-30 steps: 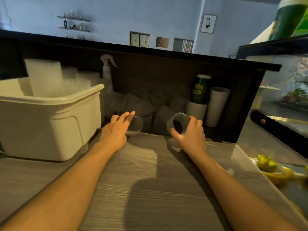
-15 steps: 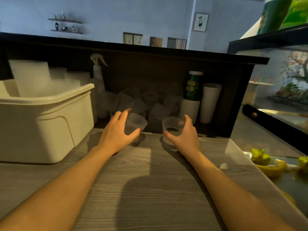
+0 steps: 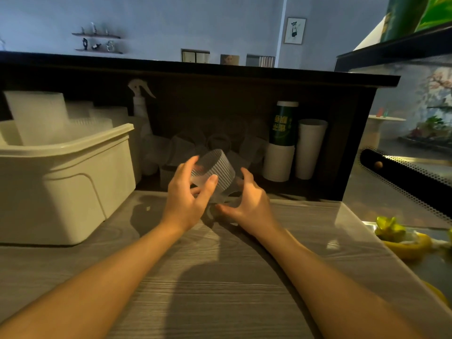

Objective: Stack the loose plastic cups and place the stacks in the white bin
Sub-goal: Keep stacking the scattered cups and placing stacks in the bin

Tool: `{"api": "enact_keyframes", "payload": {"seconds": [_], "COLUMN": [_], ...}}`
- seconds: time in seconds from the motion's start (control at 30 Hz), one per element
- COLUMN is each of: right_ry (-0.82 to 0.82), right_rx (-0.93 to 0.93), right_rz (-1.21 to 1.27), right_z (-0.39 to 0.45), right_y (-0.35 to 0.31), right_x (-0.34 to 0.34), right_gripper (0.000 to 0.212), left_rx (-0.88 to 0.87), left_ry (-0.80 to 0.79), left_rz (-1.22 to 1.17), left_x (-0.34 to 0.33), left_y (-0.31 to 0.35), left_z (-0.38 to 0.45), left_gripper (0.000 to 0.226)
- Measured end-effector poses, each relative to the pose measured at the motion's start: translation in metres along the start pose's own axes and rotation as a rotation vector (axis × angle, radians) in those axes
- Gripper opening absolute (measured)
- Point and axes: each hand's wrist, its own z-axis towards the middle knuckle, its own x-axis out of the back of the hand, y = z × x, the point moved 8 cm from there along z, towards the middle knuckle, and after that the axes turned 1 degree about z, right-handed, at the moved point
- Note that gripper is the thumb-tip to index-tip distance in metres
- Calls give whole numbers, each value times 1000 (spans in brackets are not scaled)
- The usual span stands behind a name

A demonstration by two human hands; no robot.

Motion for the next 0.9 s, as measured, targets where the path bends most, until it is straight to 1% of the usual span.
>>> {"api": "enact_keyframes", "payload": {"seconds": [0.07, 0.17, 0.2, 0.3, 0.4, 0.53, 0.67, 0.7, 0.77, 0.83, 0.9], "right_ry": [24, 78, 89, 90, 64, 48, -13, -29, -49, -36, 4], "right_rx": [2, 13, 13, 1, 12, 14, 40, 54, 75, 64, 48], "right_rz": [15, 74, 76, 50, 26, 55, 132, 145, 149, 149, 159], "right_z": [-2, -4, -4, -3, -2, -1, -3, -4, -5, -3, -2], "right_y": [-1, 0, 2, 8, 9, 10, 4, 2, 0, 2, 5], "right_x": [1, 4, 5, 3, -1, -1, -2, -3, -5, -4, -2], "right_gripper": [104, 79, 77, 85, 81, 80, 77, 76, 75, 73, 71], "left_rx": [-50, -84, -88, -92, -82, -120, -139, -147, -156, -154, -133], "left_ry": [-86, -151, -158, -138, -106, -155, -172, -211, -339, -444, -478], "left_rz": [76, 167, 178, 186, 197, 195, 170, 185, 235, 287, 342], "left_x": [-10, -18, -19, -16, -12, -13, -9, -11, -22, -32, -35], "left_y": [0, -1, -2, -3, -6, -6, -5, -6, -9, -13, -18], "left_z": [-3, -5, -5, -4, -2, 0, 3, 3, -2, -6, -7], "left_gripper": [69, 73, 72, 68, 65, 67, 63, 65, 74, 81, 87]}}
